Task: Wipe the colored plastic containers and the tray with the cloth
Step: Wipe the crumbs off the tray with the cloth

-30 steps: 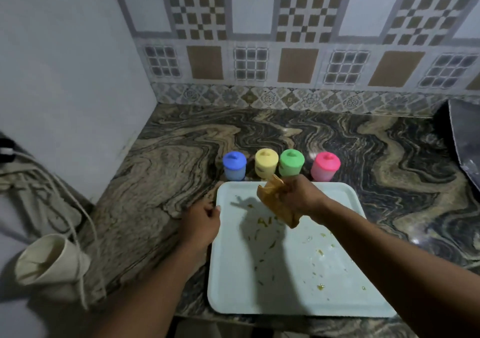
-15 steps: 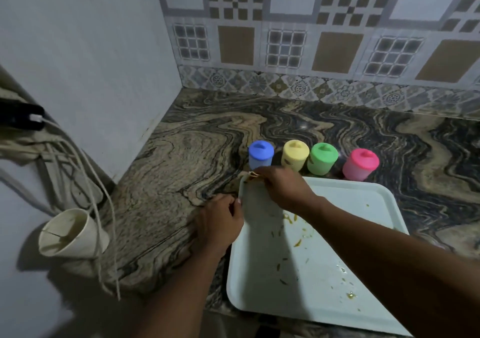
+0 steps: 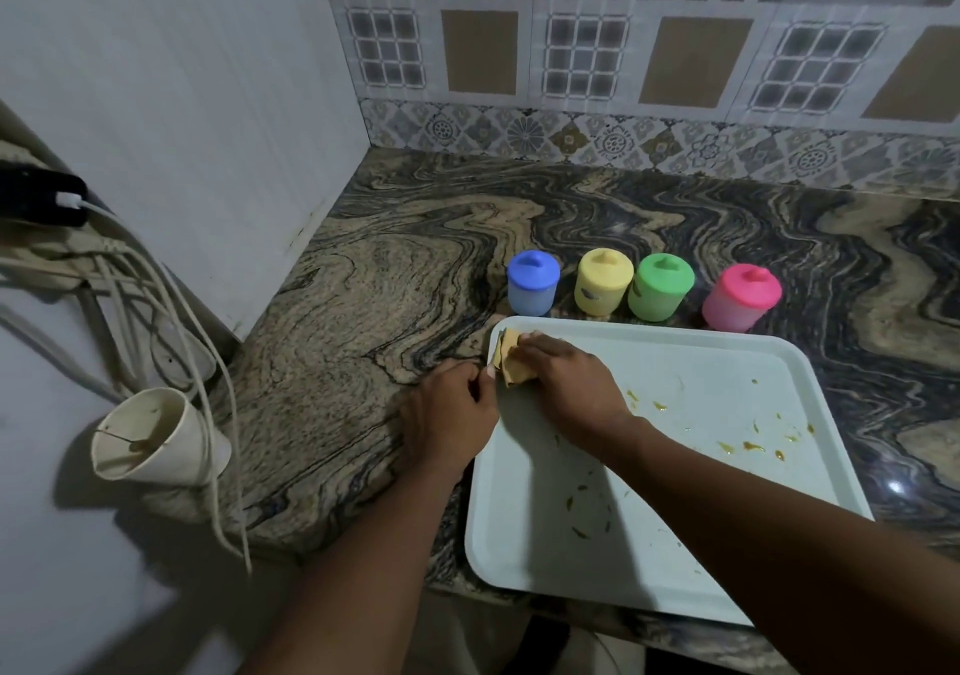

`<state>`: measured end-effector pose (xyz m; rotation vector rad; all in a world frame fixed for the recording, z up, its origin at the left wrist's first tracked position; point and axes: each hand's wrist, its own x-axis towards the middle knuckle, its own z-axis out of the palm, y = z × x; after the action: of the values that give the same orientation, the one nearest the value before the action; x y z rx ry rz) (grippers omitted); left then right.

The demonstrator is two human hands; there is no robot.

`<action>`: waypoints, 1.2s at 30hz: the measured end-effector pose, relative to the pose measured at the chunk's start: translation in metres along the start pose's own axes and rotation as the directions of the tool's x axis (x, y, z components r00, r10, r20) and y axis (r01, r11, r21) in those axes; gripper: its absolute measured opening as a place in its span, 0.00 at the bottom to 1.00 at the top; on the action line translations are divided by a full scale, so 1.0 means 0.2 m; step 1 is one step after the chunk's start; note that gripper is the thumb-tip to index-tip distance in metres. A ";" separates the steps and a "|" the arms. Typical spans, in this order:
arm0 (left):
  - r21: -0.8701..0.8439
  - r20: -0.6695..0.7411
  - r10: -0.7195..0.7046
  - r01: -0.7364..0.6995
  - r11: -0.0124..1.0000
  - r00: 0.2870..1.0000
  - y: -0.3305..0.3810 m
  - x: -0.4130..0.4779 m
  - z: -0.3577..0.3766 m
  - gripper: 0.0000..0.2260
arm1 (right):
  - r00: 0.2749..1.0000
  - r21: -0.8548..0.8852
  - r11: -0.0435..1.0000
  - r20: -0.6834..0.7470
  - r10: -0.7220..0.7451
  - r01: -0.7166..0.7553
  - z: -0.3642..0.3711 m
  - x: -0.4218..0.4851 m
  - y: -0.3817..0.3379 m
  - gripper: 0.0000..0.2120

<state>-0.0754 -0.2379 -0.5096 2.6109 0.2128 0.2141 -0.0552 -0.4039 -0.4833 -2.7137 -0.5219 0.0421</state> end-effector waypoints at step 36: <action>-0.034 -0.009 0.037 -0.038 0.999 0.999 -0.02 0.00 0.02 0.22 | 0.955 0.191 0.954 -0.141 0.261 -0.232 -0.33 -0.29 0.21 0.19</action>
<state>-0.0749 -0.2365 -0.5147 2.5818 0.1618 0.2401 -0.0882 -0.4835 -0.4403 -2.5666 -0.1210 -0.0674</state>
